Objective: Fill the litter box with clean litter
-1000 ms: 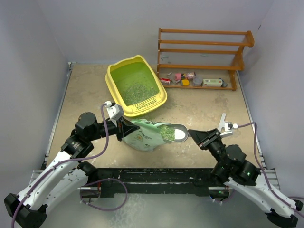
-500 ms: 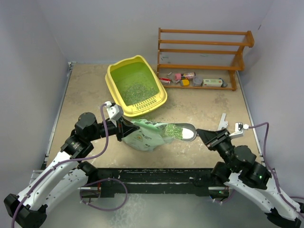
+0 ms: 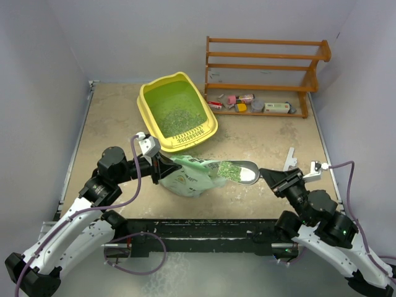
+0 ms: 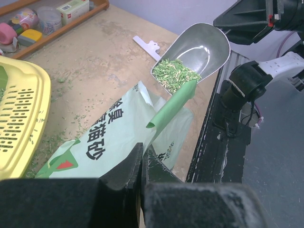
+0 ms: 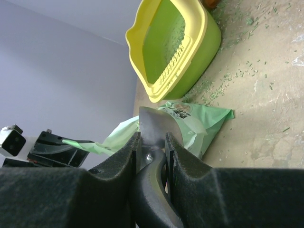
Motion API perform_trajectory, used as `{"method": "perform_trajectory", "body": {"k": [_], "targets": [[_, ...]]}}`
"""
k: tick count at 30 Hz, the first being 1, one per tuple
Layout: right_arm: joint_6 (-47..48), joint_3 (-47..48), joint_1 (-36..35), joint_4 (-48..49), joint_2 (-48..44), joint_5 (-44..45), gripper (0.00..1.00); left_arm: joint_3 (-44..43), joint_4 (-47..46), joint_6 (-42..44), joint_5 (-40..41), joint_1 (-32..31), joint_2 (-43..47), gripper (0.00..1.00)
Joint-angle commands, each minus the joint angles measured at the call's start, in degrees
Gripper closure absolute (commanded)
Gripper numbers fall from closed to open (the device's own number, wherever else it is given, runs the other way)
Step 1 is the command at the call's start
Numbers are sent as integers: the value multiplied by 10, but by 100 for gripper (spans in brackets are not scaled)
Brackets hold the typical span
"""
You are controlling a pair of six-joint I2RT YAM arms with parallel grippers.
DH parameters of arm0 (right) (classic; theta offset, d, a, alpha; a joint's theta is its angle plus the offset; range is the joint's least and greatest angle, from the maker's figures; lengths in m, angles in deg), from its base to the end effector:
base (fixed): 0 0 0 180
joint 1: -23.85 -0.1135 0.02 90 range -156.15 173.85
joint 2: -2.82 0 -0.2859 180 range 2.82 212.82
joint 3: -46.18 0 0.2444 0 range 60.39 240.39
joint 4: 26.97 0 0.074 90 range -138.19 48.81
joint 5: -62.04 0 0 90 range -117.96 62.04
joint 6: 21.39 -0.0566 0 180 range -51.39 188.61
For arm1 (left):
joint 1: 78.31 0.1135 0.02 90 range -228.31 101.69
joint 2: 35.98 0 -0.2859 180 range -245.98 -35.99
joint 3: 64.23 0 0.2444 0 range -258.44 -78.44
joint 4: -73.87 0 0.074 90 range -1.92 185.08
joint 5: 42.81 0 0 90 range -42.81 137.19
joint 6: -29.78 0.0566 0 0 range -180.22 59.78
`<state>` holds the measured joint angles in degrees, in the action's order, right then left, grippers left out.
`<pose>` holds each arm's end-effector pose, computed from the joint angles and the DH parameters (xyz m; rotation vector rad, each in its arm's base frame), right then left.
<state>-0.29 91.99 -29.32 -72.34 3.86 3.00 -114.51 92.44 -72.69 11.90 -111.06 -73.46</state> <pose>0.0414 0.0067 0.2895 0.6781 1.5829 1.2152 0.1093 -0.1092 0.3295 0.7837 1.5939 -1.0945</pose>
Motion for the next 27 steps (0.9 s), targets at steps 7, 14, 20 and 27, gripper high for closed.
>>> {"method": "perform_trajectory", "body": {"k": [7,14,20,27], "targets": [[-56,41,-4,37,-12,41,100,-20,-57,-5,-5,2,12,91],[-48,62,-4,36,-10,53,100,-31,-43,-2,-5,1,3,57],[-31,92,-4,42,14,63,100,-35,-37,-1,23,2,16,47],[-7,126,-4,69,60,71,100,-43,-48,-22,64,1,24,27]]}}
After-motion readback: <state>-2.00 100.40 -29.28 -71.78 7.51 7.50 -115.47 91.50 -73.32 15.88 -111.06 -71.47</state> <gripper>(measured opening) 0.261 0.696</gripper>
